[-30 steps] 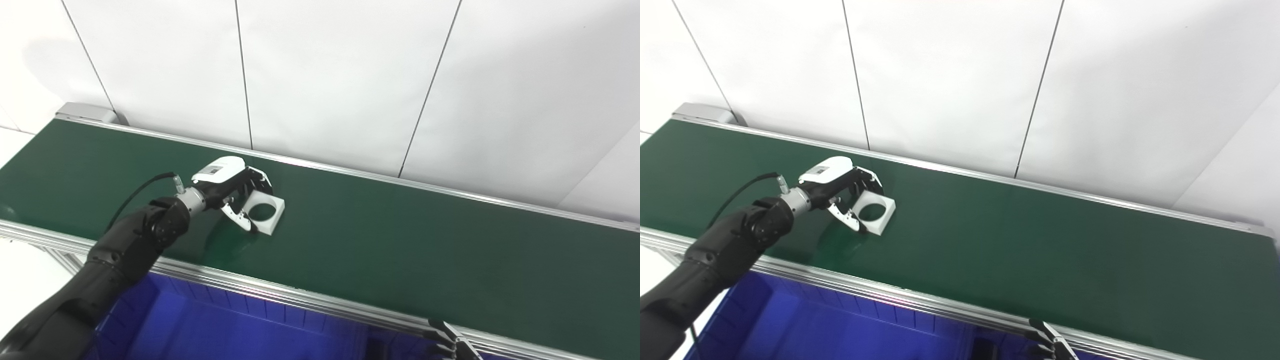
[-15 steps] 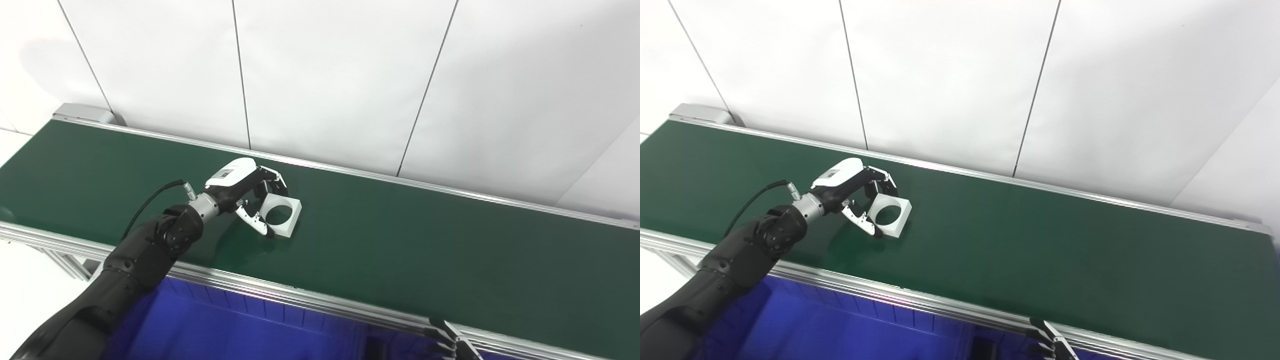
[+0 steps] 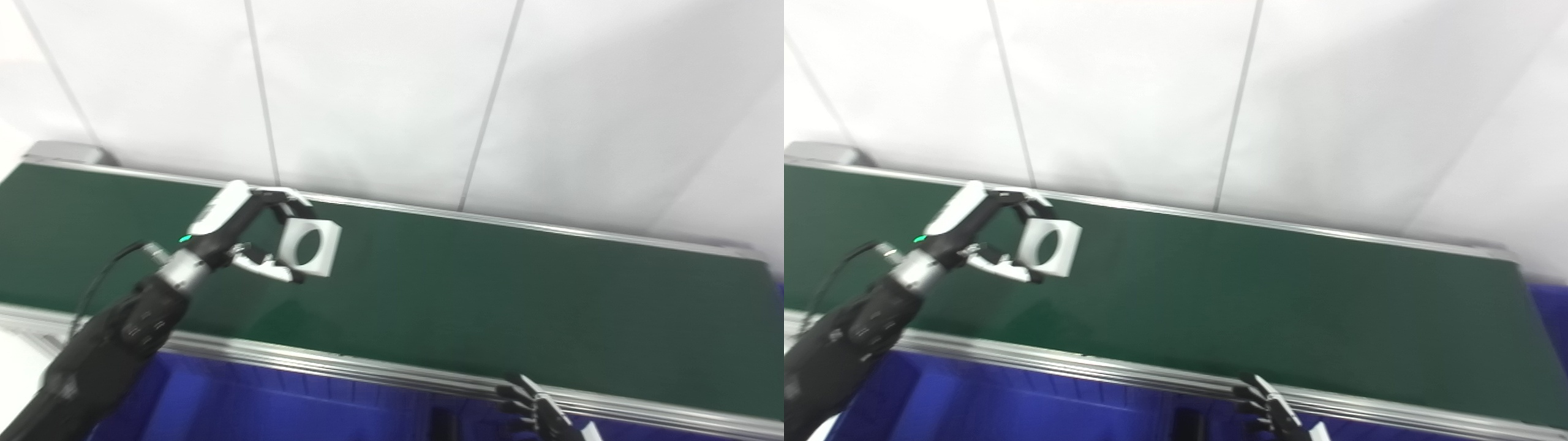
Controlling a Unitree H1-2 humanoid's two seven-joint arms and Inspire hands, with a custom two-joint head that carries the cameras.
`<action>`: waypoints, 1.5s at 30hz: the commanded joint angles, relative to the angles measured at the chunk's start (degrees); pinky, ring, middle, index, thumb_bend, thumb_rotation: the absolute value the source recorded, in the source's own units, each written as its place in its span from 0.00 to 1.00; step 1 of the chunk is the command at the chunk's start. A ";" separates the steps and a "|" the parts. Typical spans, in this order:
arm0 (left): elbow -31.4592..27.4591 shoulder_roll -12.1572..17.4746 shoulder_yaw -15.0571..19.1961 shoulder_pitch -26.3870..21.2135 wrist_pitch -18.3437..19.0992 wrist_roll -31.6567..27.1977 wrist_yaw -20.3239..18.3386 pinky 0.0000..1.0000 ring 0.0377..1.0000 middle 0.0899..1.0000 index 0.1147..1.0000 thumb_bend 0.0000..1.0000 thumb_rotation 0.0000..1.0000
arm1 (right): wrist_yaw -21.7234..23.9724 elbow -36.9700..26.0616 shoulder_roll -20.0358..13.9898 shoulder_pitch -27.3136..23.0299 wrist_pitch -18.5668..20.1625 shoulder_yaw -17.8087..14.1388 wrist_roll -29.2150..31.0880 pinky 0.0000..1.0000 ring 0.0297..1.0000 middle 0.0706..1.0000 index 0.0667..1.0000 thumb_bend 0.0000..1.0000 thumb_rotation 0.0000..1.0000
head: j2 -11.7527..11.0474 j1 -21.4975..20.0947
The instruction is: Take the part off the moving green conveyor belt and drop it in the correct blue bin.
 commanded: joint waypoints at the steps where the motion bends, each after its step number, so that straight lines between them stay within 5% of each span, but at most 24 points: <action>1: -3.32 2.01 0.15 1.28 -1.21 -2.00 2.02 0.45 0.41 0.44 0.46 0.50 0.00 | -1.34 -1.41 0.57 0.25 -2.50 -0.23 0.04 0.68 0.76 0.81 0.88 0.88 0.13 | 0.59 -0.70; 5: -5.84 1.58 -0.55 6.12 -1.21 -3.91 2.73 0.46 0.43 0.44 0.45 0.50 0.00 | -2.33 0.47 1.09 0.11 -3.88 -0.18 -1.09 0.69 0.77 0.81 0.90 0.85 0.26 | 2.35 -2.29; 12: -7.49 1.65 -4.03 11.43 -1.21 -3.96 3.36 0.43 0.42 0.44 0.46 0.50 0.00 | -3.35 0.59 1.81 -0.14 -3.57 0.21 -1.69 0.69 0.76 0.82 0.91 0.84 0.31 | 5.17 -4.41; 21: -6.56 2.17 -8.34 16.62 -1.21 -5.16 -0.72 0.49 0.43 0.45 0.43 0.50 0.00 | -3.41 -0.62 2.54 -0.68 -2.20 -0.11 -3.40 0.68 0.75 0.81 0.90 0.87 0.37 | 8.76 -6.26; 40: -6.87 -0.63 -9.83 17.01 0.50 9.72 -10.74 0.56 0.45 0.45 0.42 0.50 0.00 | -2.61 -2.36 2.78 -0.41 -0.66 -0.52 -2.13 0.69 0.76 0.81 0.90 0.87 0.38 | 10.40 -5.00; 42: -7.51 -0.99 -9.53 16.97 2.44 12.02 -12.02 0.58 0.56 0.45 0.42 0.51 0.00 | -2.56 -2.44 2.81 -0.40 -0.40 -0.56 -2.01 0.68 0.76 0.81 0.90 0.87 0.38 | 10.43 -4.95; 44: -8.70 -0.99 -9.40 16.85 5.25 14.37 -14.10 0.66 0.63 0.58 0.43 0.51 0.05 | -2.51 -2.51 2.89 -0.39 -0.23 -0.58 -1.79 0.69 0.76 0.81 0.89 0.87 0.37 | 10.37 -5.02; 45: -9.24 -0.96 -9.36 16.78 6.39 15.49 -15.06 0.77 0.71 0.68 0.60 0.64 0.30 | -2.47 -2.54 2.92 -0.39 -0.20 -0.57 -1.67 0.69 0.76 0.81 0.89 0.87 0.37 | 10.37 -5.02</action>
